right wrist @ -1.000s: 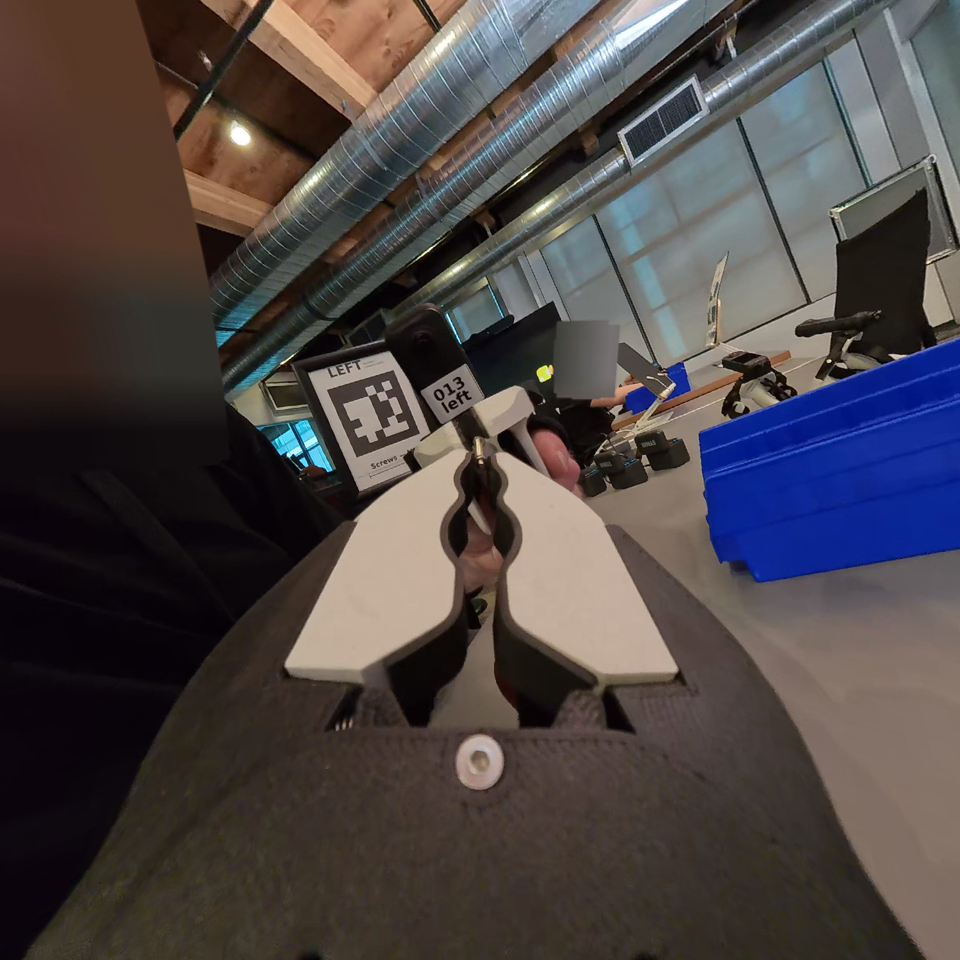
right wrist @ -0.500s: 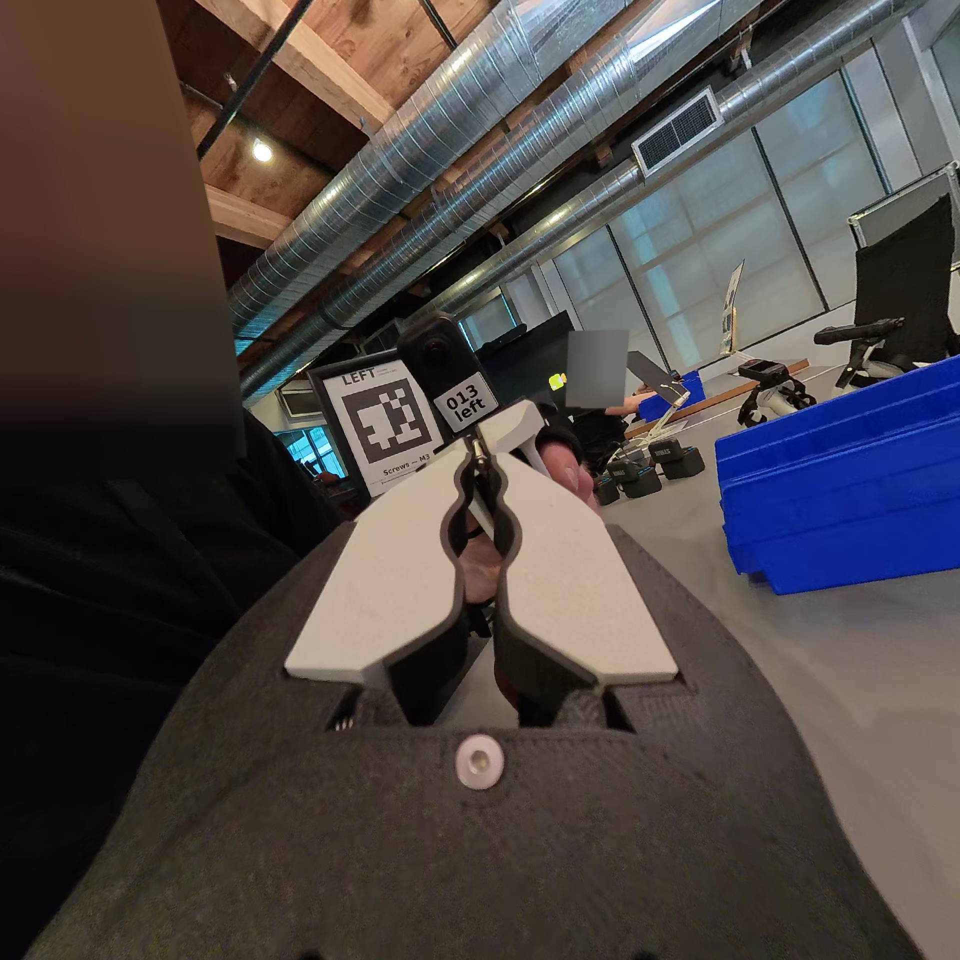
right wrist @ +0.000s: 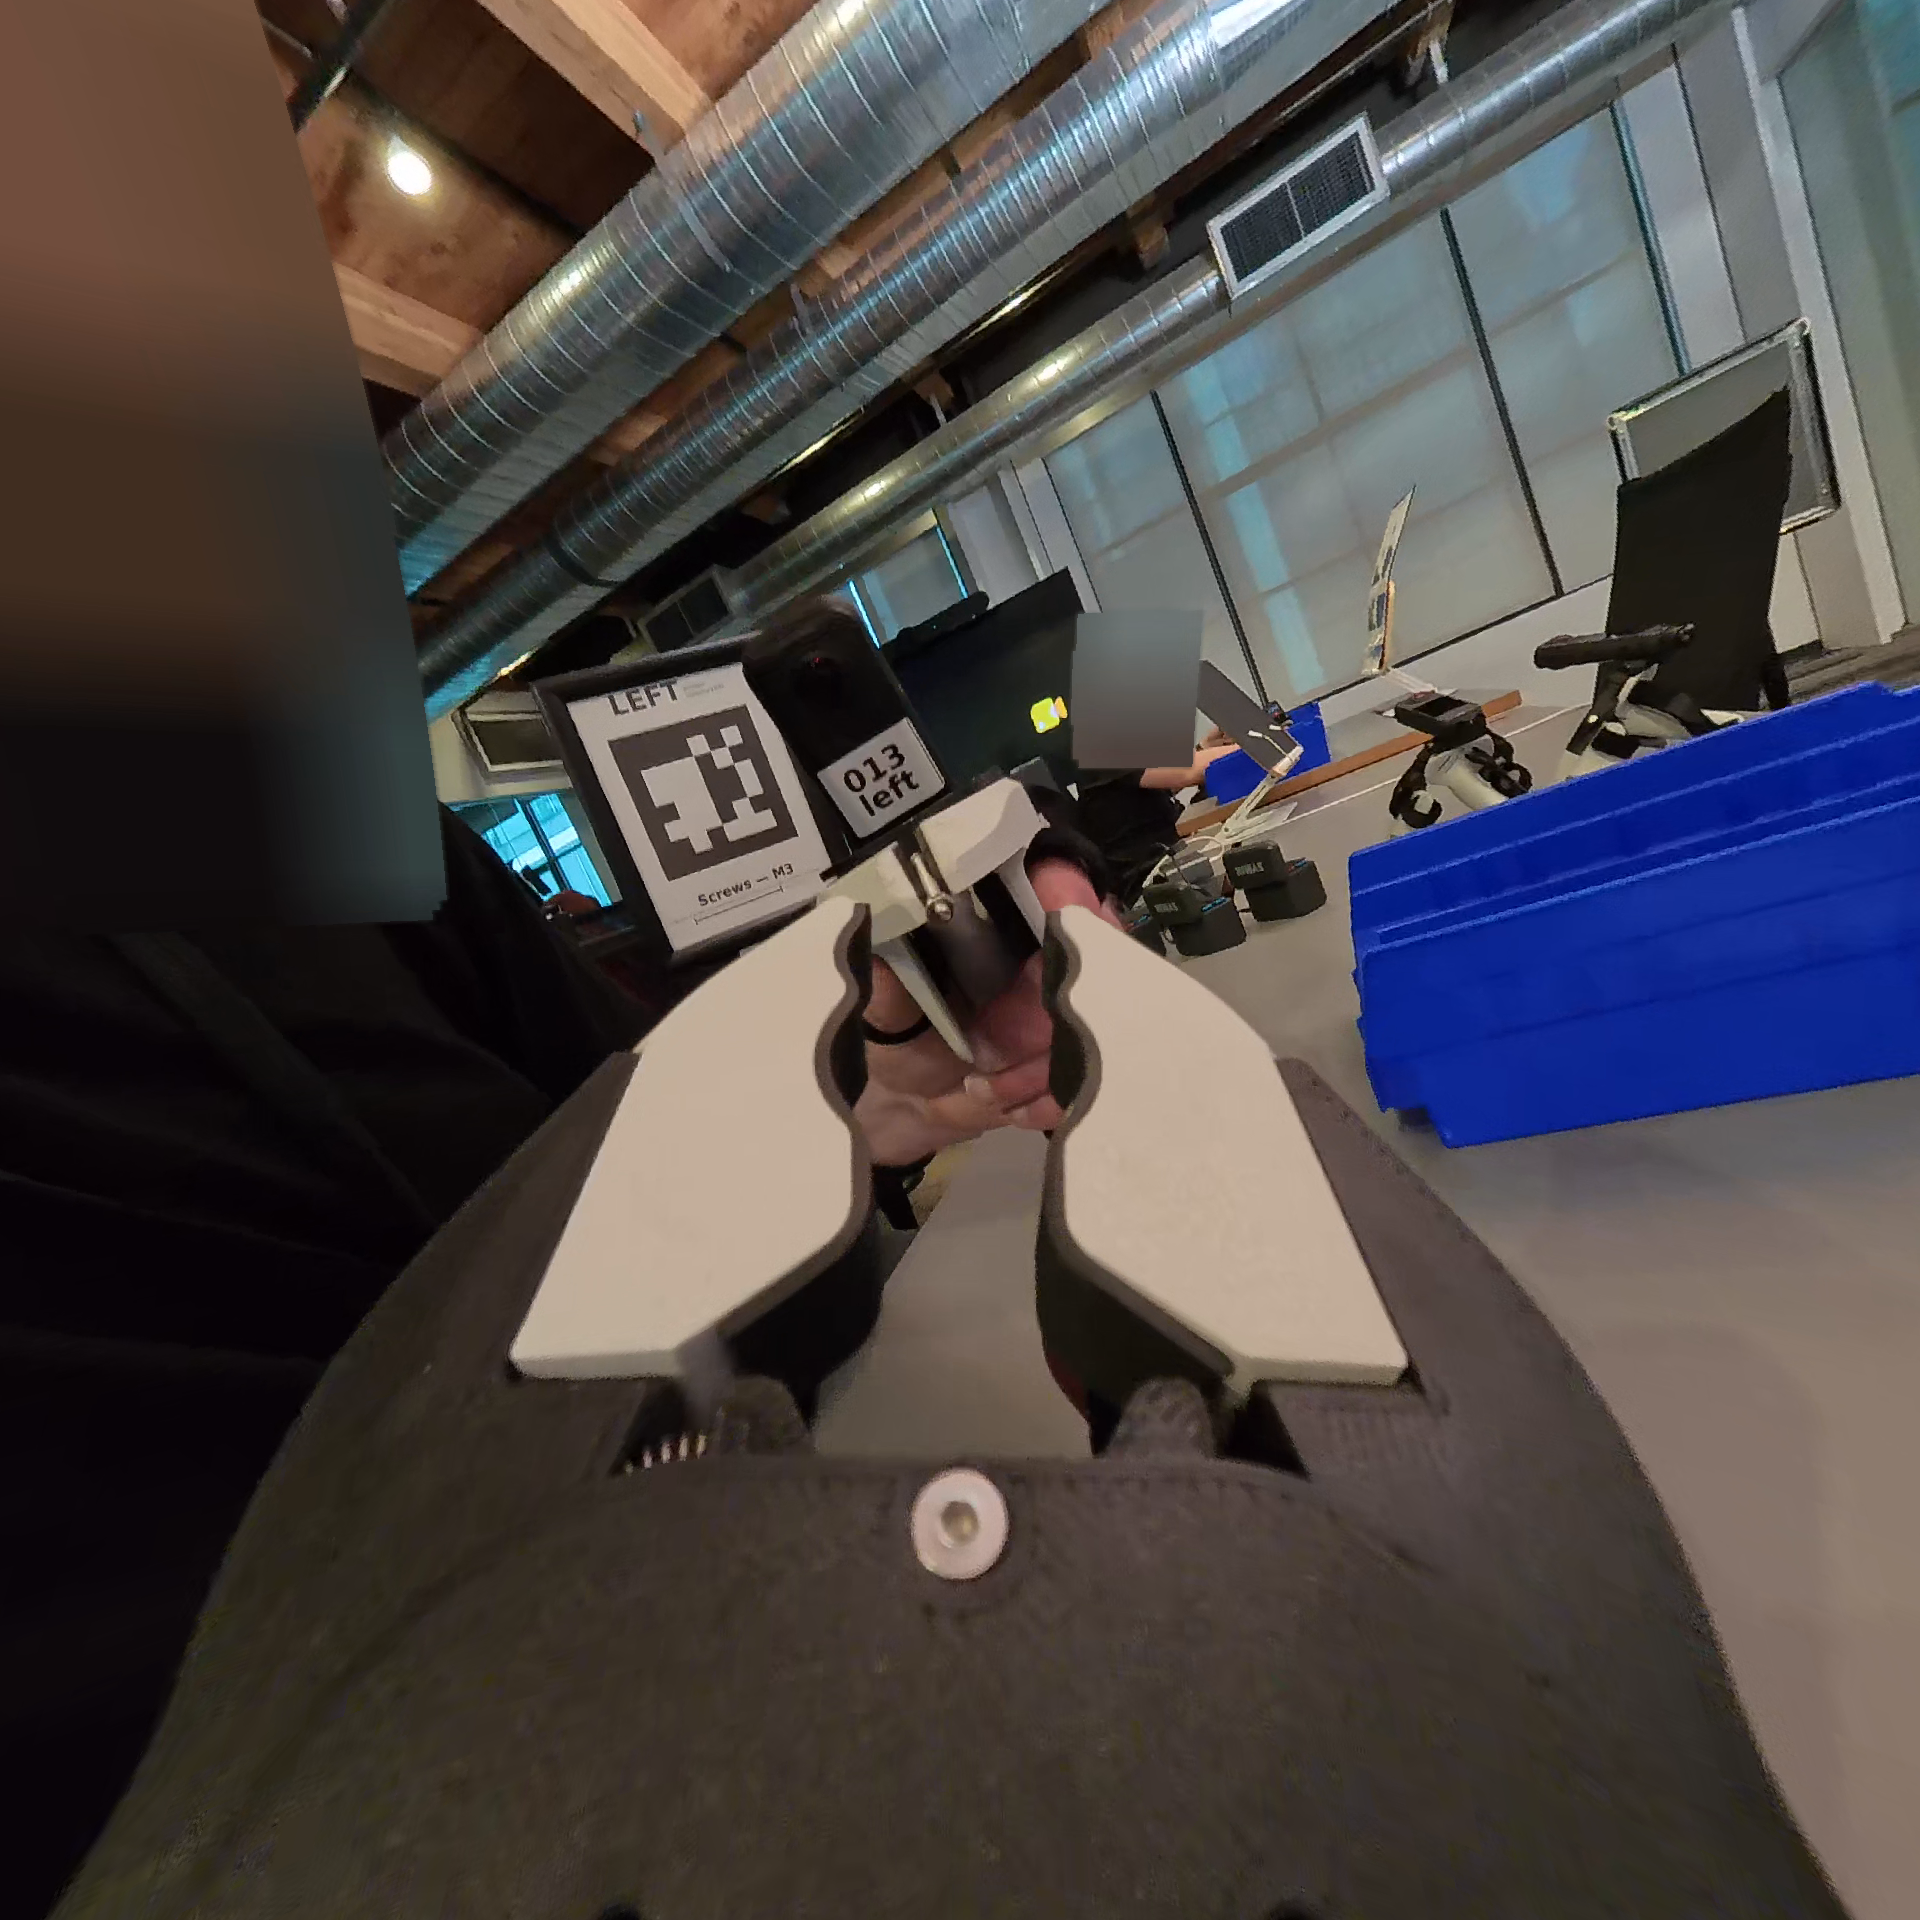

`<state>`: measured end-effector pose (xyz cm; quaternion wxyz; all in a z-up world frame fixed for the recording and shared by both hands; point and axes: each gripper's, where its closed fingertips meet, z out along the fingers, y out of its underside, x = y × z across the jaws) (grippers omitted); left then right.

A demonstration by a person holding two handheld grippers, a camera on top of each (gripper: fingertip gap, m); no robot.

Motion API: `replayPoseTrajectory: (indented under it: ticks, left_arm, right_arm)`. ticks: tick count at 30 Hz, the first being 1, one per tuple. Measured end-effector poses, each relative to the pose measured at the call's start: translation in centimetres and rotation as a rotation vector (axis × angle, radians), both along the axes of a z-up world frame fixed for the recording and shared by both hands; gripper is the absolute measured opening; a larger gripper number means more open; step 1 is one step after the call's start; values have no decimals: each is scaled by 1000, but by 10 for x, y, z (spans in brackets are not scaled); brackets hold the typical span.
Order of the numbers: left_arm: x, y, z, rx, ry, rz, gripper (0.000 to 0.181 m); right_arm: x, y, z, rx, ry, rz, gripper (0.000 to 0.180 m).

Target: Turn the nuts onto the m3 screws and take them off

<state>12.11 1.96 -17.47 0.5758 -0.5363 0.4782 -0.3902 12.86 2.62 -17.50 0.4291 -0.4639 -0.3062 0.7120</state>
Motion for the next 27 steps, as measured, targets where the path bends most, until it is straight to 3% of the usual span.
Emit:
replayPoseTrajectory:
  ticks: [14, 18, 27]
  left_arm:
    - [4, -6, 4, -19, -43, -37, 2]
    - [3, -9, 15, -42, -109, -61, 1]
    - [3, -6, 9, -52, -95, -54, 2]
  right_arm:
    - [-7, -2, 0, -46, 37, 30, 27]
    - [-13, 2, -15, -33, -58, -2, 22]
    - [6, -3, 13, 29, 68, 0, 30]
